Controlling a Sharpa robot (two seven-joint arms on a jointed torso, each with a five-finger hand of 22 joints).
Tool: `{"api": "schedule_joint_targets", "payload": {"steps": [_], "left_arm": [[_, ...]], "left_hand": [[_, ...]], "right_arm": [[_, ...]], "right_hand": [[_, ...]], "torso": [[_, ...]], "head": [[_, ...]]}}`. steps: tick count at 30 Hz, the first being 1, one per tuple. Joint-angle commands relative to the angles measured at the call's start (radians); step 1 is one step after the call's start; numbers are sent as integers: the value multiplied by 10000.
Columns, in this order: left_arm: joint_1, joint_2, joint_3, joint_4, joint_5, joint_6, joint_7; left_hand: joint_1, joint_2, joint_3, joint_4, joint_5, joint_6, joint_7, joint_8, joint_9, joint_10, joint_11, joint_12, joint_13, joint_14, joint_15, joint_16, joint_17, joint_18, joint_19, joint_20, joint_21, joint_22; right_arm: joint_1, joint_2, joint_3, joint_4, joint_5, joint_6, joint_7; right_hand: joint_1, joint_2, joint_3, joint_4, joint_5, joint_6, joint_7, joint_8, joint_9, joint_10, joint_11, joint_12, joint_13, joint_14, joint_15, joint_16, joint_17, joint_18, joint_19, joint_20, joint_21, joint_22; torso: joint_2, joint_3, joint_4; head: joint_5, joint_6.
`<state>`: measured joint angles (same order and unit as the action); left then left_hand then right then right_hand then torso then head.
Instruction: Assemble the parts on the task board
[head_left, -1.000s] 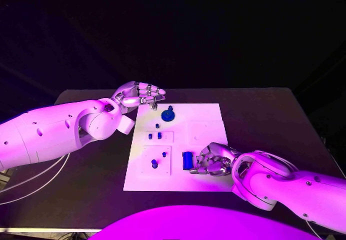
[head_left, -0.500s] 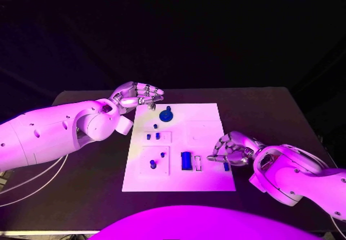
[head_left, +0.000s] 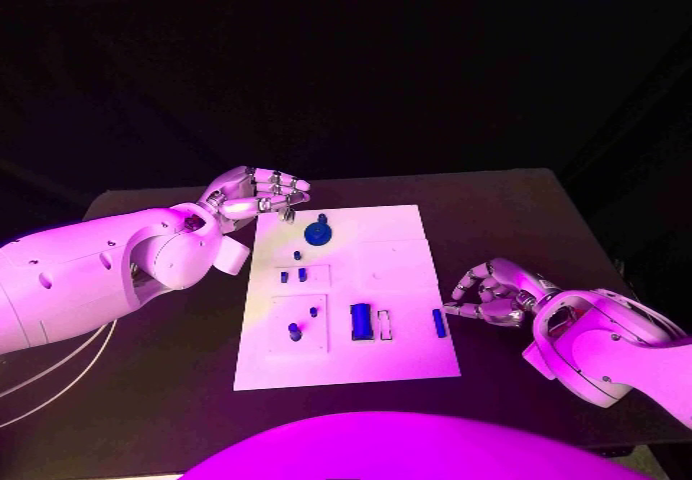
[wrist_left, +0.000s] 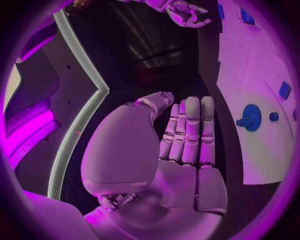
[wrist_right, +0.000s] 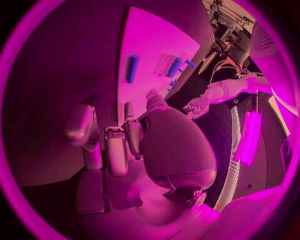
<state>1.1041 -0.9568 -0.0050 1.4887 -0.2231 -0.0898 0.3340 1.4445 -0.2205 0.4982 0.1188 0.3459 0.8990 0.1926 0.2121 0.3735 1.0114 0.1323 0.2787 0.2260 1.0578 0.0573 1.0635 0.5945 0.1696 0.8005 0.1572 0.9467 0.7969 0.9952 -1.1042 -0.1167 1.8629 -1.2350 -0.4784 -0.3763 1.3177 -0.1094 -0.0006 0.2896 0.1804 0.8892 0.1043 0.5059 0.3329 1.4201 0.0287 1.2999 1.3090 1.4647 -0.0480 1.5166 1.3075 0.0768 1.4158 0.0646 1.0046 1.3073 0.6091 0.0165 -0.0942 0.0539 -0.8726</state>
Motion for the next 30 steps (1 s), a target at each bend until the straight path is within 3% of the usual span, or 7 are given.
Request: {"api": "schedule_joint_targets", "payload": {"steps": [1,7,10,19,25,30], "left_arm": [[0,-17,3,41,-16,49,115],[-3,-36,0,46,-16,52,122],[-3,-38,0,50,-16,60,122],[-3,-14,-1,51,-16,88,119],[-4,-16,-1,53,-17,82,121],[-3,-6,0,33,-21,63,144]], "left_hand": [[-46,78,26,45,32,-84,3,31,-7,-52,-20,60,10,-57,10,42,-17,132,11,28,-64,-15],[-46,78,26,45,32,-84,3,31,-7,-52,-20,60,10,-57,10,42,-17,132,11,28,-64,-15],[-46,78,26,45,32,-84,3,31,-7,-52,-20,60,10,-57,10,42,-17,132,11,28,-64,-15],[-52,78,27,50,31,-74,2,42,-5,-59,-21,66,12,-59,11,47,-20,132,10,30,-71,-18],[-52,78,27,50,31,-74,2,42,-5,-59,-21,66,12,-59,11,47,-20,132,10,30,-71,-18],[-51,80,30,50,32,-73,1,45,-4,-65,-21,67,12,-60,11,50,-21,133,10,30,-74,-19]], "right_arm": [[-149,80,0,-38,-860,-51,-208],[-449,322,-7,-129,-1184,233,-696],[-542,454,-8,-210,-1258,285,-825],[-617,751,-7,-358,-1464,512,-1035],[-625,898,-9,-474,-1631,1041,-1283],[-657,1066,-10,-617,-1711,1459,-1518]], "right_hand": [[85,-13,70,7,33,183,-23,22,35,-1,-48,17,522,780,54,38,1376,164,47,1,185,746],[46,-30,77,10,-56,489,-124,109,98,55,-133,70,549,803,-12,62,1441,150,115,-46,271,773],[12,-36,77,16,-102,629,-177,177,142,75,-176,88,559,812,-48,72,1468,145,138,-76,291,781],[43,-36,111,-2,-160,865,-296,353,254,137,-274,172,617,832,-126,101,1542,127,189,-138,381,818],[205,-48,180,-20,-151,988,-392,520,367,165,-358,207,640,840,-194,113,1575,120,212,-198,405,835],[515,71,414,-42,83,952,-462,628,469,202,-425,273,693,846,-257,120,1597,116,224,-262,390,843]], "torso": [[1,11,-4],[6,-5,11],[2,-4,-2],[-3,-6,-5],[-5,-14,-22],[1,-7,-18]], "head": [[-18,0],[-8,0],[95,0],[104,0],[92,0],[81,0]]}}
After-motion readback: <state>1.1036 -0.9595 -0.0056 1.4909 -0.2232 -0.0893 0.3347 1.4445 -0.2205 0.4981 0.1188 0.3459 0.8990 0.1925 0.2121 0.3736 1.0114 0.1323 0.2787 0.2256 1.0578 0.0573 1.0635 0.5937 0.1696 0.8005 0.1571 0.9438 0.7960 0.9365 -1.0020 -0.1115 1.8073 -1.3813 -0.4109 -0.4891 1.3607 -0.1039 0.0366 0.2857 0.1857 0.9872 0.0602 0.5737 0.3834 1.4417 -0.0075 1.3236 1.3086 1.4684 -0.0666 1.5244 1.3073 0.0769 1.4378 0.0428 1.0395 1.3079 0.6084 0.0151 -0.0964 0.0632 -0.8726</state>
